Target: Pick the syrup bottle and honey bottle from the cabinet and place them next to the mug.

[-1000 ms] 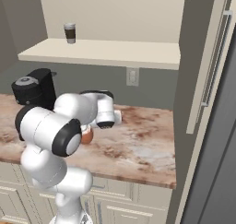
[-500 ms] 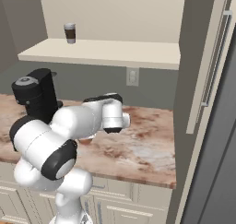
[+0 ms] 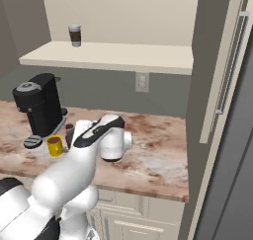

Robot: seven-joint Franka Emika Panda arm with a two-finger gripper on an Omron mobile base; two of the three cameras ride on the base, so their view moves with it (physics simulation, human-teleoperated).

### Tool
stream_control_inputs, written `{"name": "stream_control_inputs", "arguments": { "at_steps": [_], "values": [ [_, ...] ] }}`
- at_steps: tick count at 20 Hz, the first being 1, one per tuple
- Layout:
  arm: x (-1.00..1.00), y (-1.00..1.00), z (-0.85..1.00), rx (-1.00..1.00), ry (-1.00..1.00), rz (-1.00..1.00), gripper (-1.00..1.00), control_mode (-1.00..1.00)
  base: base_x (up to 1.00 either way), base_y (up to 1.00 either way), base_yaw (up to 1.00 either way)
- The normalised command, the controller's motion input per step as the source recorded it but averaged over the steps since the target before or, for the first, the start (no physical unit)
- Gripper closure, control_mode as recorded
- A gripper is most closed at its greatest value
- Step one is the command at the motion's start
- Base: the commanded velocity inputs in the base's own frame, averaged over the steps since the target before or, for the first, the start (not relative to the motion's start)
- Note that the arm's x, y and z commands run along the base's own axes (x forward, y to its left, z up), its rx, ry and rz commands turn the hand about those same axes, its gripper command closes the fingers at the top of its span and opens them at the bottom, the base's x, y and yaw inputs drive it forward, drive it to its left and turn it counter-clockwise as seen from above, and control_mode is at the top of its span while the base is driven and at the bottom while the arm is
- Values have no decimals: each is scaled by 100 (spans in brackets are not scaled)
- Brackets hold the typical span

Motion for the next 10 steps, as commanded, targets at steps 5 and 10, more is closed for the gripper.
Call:
{"name": "stream_control_inputs", "arguments": {
  "at_steps": [5,10],
  "values": [
    [-100,16,9,5,0,-17,-100,-100,0,0,0],
    [-100,11,22,1,-1,-22,-100,-100,0,0,0]
  ]
}}
